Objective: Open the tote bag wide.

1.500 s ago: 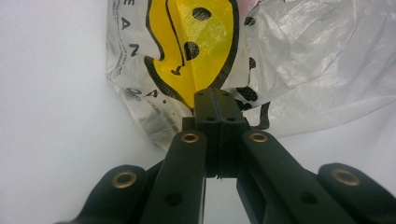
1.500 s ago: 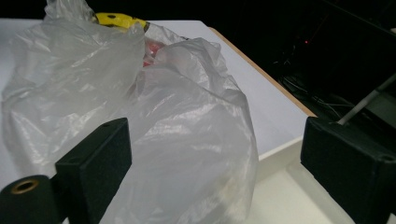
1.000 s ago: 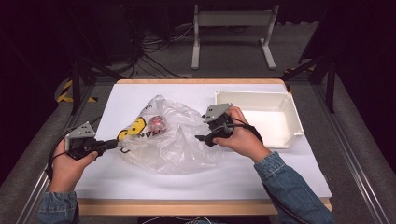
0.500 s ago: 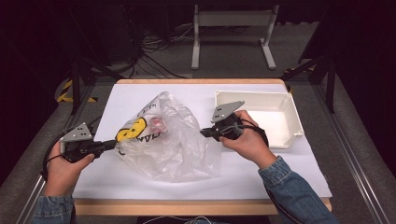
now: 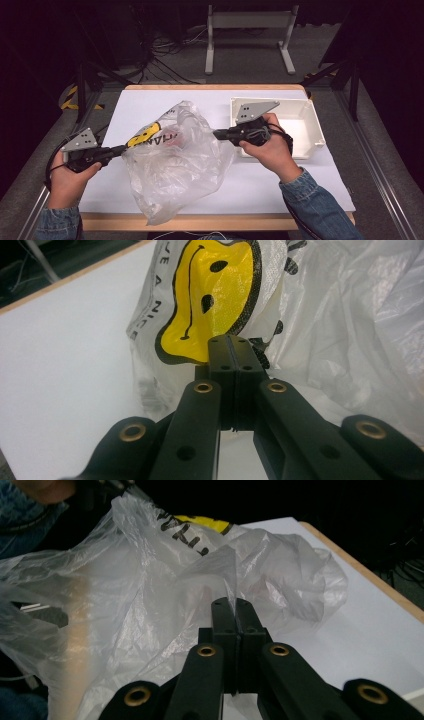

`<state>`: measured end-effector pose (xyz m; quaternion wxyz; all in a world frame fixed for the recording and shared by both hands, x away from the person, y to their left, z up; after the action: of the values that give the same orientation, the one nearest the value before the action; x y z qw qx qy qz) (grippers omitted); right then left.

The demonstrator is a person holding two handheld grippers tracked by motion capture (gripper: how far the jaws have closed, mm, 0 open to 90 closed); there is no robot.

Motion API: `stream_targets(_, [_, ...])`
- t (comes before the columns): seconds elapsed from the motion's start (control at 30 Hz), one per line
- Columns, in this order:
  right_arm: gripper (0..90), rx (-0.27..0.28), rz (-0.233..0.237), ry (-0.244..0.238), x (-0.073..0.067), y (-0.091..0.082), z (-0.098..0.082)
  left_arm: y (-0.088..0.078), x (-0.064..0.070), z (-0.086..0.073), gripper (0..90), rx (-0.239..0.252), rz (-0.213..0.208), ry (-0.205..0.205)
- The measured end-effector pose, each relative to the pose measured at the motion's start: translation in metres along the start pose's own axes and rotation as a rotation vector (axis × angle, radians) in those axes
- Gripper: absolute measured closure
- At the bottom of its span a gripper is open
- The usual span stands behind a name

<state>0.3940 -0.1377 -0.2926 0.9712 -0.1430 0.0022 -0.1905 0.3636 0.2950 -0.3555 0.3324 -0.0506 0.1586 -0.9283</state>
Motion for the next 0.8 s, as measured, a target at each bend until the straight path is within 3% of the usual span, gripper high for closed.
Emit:
stream_targets(0.23, [89.2, 0.106, -0.039, 0.078, 0.017, 0.013, 0.005, 0.005, -0.016, -0.003, 89.7, 0.069, 0.048, -0.053])
stream_targets(0.43, [87.3, 0.194, -0.078, 0.162, 0.039, 0.030, 0.005, 0.017, -0.028, -0.007, 89.2, 0.100, 0.090, -0.088])
stream_targets(0.8, [85.0, 0.232, -0.157, 0.251, 0.072, 0.060, -0.009, 0.036, -0.049, -0.019, 89.6, 0.131, 0.147, -0.175])
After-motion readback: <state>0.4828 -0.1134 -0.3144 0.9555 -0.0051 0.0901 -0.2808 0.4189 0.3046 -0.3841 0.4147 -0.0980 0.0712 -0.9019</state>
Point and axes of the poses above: each handheld gripper's, and its own axes: y roughly forward along the jaws, z roughly out of its top, x roughly to its right, the point moved 1 cm from there along y, roughly forward along the jaws, and after that the axes turned 14 degrees about x, right-handed, at the moved point
